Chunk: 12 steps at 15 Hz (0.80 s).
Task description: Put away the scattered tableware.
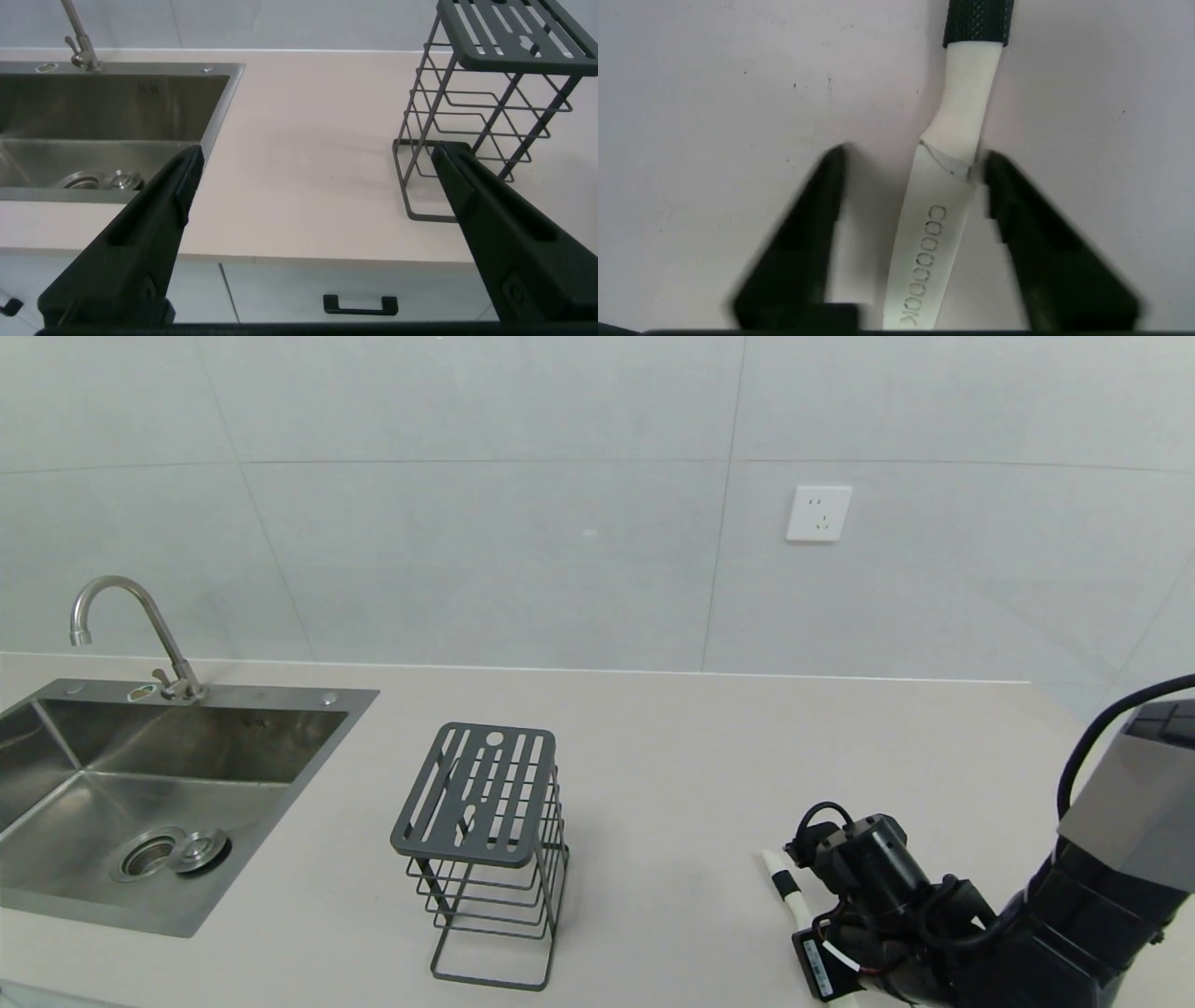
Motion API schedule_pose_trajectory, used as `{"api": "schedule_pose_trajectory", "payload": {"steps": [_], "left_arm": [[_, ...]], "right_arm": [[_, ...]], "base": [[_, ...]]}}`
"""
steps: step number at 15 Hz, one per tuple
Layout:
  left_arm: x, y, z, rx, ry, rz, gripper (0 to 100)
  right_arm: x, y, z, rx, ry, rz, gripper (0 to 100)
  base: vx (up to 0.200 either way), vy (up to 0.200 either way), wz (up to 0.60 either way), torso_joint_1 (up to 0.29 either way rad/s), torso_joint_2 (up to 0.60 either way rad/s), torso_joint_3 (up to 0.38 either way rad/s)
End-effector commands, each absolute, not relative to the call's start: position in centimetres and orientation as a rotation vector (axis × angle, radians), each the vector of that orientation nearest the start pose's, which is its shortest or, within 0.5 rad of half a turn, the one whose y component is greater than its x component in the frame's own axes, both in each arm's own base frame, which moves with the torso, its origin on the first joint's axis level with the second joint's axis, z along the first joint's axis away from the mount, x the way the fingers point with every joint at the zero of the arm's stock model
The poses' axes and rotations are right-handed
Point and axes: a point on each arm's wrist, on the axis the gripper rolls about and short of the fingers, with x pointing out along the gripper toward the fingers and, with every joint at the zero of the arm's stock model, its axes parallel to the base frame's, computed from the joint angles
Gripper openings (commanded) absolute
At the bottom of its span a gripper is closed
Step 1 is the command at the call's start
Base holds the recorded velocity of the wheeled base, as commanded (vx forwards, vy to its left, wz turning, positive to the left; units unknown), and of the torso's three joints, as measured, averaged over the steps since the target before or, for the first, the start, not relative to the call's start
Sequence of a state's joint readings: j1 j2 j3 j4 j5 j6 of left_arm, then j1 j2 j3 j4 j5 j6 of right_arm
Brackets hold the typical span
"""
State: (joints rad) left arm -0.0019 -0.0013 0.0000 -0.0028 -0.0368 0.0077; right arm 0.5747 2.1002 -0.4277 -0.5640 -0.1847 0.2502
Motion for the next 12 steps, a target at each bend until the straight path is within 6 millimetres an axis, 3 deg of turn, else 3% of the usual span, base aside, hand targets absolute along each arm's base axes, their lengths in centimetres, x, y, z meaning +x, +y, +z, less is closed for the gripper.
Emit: {"api": "schedule_pose_trajectory", "payload": {"steps": [1, 7, 12], "left_arm": [[-2.3, -0.1, 7.6, 0.008, -0.003, -0.038, 100], [-2.3, -0.1, 7.6, 0.008, -0.003, -0.038, 100], [-2.3, -0.1, 7.6, 0.009, -0.003, -0.038, 100]], "right_arm": [[21.2, 13.4, -1.7, -0.203, 1.09, 0.218, 0], [22.4, 13.7, 1.4, -0.106, 0.894, 0.243, 0], [22.3, 13.5, 3.7, -0.063, 0.799, 0.258, 0]], "base": [[0.0, 0.0, 0.0, 0.0, 0.0, 0.0], [0.0, 0.0, 0.0, 0.0, 0.0, 0.0], [0.0, 0.0, 0.0, 0.0, 0.0, 0.0]]}}
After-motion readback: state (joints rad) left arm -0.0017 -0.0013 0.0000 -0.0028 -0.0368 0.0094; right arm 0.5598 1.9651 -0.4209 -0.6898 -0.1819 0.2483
